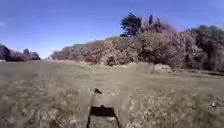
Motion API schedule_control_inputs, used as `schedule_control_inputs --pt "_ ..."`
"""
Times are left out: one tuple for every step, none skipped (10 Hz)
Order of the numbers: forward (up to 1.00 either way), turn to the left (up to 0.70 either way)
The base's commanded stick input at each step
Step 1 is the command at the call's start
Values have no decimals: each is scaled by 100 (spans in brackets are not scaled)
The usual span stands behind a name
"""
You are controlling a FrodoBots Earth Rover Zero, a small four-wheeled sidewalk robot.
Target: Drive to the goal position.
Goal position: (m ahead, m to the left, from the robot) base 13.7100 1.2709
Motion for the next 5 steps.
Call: schedule_control_inputs --pt "70 -35" --pt "70 0" --pt "70 0" --pt "70 0" --pt "70 0"
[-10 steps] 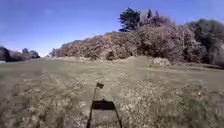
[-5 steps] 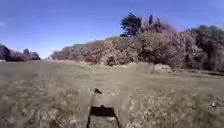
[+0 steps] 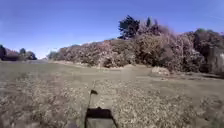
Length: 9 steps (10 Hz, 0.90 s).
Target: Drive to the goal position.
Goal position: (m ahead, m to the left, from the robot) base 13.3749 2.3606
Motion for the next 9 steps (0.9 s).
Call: schedule_control_inputs --pt "70 0" --pt "70 0" --pt "70 0" --pt "70 0" --pt "70 0" --pt "70 0" --pt "70 0" --pt "70 0" --pt "70 0"
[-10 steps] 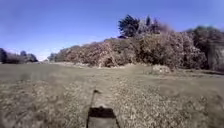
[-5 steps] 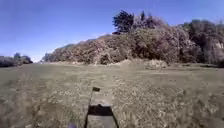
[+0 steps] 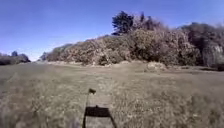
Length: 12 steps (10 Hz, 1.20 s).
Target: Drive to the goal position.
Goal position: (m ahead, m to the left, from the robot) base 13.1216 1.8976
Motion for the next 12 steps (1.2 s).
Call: schedule_control_inputs --pt "70 0" --pt "70 0" --pt "70 0" --pt "70 0" --pt "70 0" --pt "70 0" --pt "70 0" --pt "70 0" --pt "70 0" --pt "70 0" --pt "70 0" --pt "70 0"
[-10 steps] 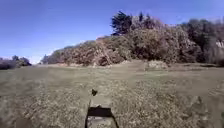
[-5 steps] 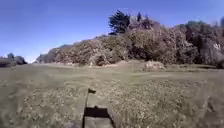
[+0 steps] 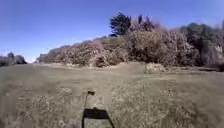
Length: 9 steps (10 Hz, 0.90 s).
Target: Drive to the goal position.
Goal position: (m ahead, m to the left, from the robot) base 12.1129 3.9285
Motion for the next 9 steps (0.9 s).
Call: schedule_control_inputs --pt "70 0" --pt "70 0" --pt "70 0" --pt "70 0" --pt "70 0" --pt "70 0" --pt "70 0" --pt "70 0" --pt "70 0"
